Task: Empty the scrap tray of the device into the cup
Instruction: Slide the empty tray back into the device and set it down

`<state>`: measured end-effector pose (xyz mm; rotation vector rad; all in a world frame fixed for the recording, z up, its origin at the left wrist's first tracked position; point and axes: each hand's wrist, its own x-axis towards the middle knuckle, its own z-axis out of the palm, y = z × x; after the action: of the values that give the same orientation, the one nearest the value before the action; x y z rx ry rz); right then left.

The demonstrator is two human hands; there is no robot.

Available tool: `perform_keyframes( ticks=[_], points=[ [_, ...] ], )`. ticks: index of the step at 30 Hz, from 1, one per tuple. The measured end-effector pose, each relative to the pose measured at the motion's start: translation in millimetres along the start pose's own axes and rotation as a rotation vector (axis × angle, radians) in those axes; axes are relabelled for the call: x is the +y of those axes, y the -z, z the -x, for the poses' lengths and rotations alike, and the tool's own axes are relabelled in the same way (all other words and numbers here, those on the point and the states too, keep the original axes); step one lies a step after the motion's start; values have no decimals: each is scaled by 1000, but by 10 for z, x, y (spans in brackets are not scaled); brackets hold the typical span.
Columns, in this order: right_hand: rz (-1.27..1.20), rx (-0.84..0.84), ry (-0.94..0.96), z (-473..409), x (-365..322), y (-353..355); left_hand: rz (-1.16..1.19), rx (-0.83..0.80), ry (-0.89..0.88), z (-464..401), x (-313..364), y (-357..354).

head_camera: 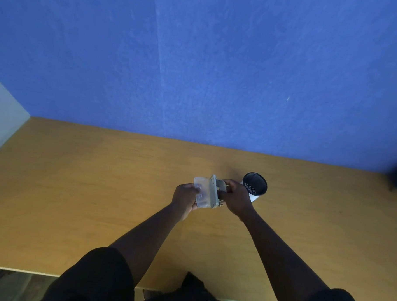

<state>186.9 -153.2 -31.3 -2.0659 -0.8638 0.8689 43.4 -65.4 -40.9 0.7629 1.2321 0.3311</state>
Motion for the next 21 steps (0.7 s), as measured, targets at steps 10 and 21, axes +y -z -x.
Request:
perform_keyframes(
  ticks=[10, 21],
  points=[
    [225, 89, 149, 69, -134, 3, 61, -2, 11, 56, -44, -158],
    [498, 91, 216, 78, -311, -61, 163, -69, 7, 146, -53, -233]
  ],
)
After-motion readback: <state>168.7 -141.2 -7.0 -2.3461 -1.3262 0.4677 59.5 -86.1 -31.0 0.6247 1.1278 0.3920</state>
